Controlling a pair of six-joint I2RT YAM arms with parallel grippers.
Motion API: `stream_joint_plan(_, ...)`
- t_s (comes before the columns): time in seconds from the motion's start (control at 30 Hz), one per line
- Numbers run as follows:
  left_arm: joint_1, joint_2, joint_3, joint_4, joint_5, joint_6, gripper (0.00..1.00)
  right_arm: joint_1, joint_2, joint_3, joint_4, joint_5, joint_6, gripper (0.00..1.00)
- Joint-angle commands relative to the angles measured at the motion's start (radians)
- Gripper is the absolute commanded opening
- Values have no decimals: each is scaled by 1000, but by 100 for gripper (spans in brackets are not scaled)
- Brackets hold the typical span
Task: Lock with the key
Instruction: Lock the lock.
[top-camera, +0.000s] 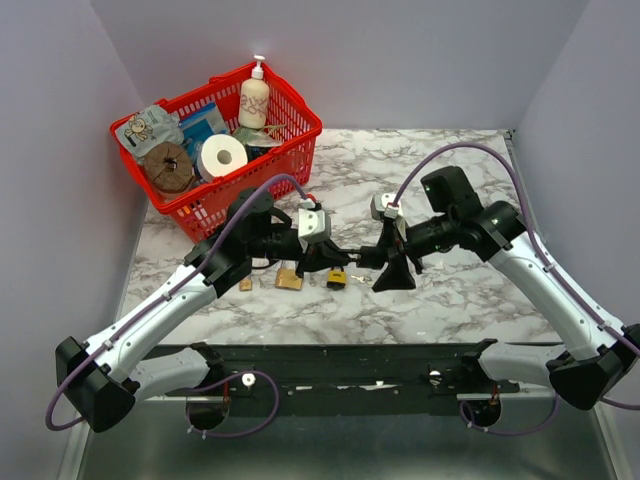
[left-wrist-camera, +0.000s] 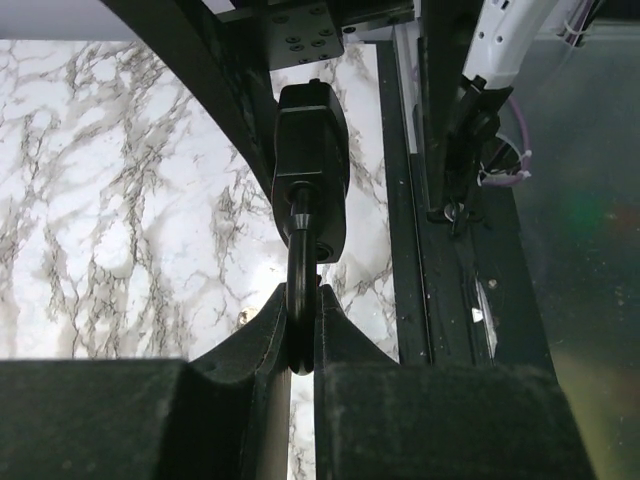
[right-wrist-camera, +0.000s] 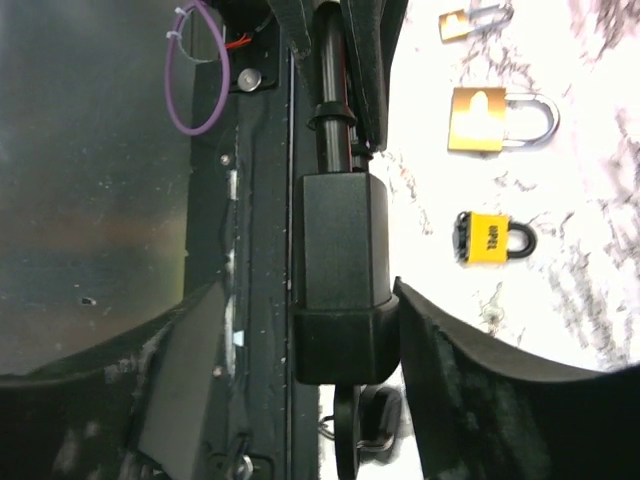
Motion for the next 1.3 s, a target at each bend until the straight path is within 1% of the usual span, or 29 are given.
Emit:
stream_joint_plan(0.0, 3, -21, 59, 128, 69, -62, 0, 4, -28, 3, 62, -30, 9, 64)
stream_joint_plan(0.07, 3, -19, 59, 141, 72, -87, 0, 5, -34, -6, 76, -30, 9, 57)
stream_joint_plan(0.1, 3, -19, 59, 145, 78, -90, 0, 7, -39, -8, 77, -29, 7, 51)
stream_joint_plan(0.17, 3, -16, 61, 145, 84, -99, 0, 8, -42, -11, 83, -30, 9, 44)
stream_joint_plan(0.2, 3, -13, 64, 146, 92, -105, 0, 8, -43, -11, 83, -32, 3, 35)
stream_joint_plan(0.27, 3, -4, 70, 138, 93, -116, 0, 11, -46, -14, 87, -35, 1, 24)
stream_joint_plan(0.3, 3, -1, 74, 138, 95, -128, 0, 11, -46, -12, 85, -35, 0, 11)
stream_joint_plan(0.33, 3, 2, 81, 122, 99, -125, 0, 11, -45, -11, 83, -35, 0, 3)
stream_joint_plan(0.37, 3, 8, 85, 99, 99, -108, 1, 11, -45, -11, 82, -36, 1, 1)
stream_joint_plan(0.4, 3, 10, 97, 79, 101, -86, 6, 11, -46, -12, 82, -38, 4, 1)
stream_joint_plan(0.43, 3, 10, 104, 24, 93, -56, 11, 11, -49, -12, 82, -39, 6, 1)
stream_joint_plan(0.47, 3, 12, 111, -13, 89, -23, 23, 11, -54, -14, 83, -39, 10, 1)
stream_joint_plan(0.5, 3, 10, 125, -48, 87, 9, 27, 10, -57, -17, 87, -36, 20, 1)
stream_joint_plan(0.53, 3, 9, 131, -113, 81, 77, 30, 11, -60, -18, 90, -35, 20, 1)
stream_joint_plan(0.57, 2, 4, 133, -133, 66, 92, 36, 11, -66, -20, 94, -29, 20, 1)
stream_joint_plan(0.67, 3, -5, 140, -204, 55, 158, 43, 11, -74, -25, 106, -18, 27, 1)
stream_joint_plan(0.77, 3, -8, 143, -233, 44, 172, 50, 11, -79, -26, 117, -12, 36, 1)
stream_joint_plan(0.83, 3, -7, 145, -248, 38, 182, 50, 11, -82, -28, 123, -12, 43, 1)
stream_joint_plan(0.9, 3, -4, 144, -260, 24, 194, 54, 11, -80, -23, 123, -16, 43, 1)
stream_joint_plan(1.0, 3, 5, 147, -257, 12, 183, 53, 11, -83, -20, 122, -21, 38, 1)
stream_joint_plan(1.13, 3, 19, 154, -222, 9, 147, 47, 11, -75, -11, 108, -24, 26, 1)
stream_joint_plan(1.17, 3, 25, 156, -221, 12, 140, 43, 11, -74, -11, 108, -23, 26, 1)
stream_joint_plan(1.23, 2, 33, 160, -211, 12, 125, 39, 11, -74, -9, 106, -24, 24, 1)
stream_joint_plan(1.27, 2, 38, 162, -208, 12, 120, 33, 11, -72, -8, 105, -24, 24, 1)
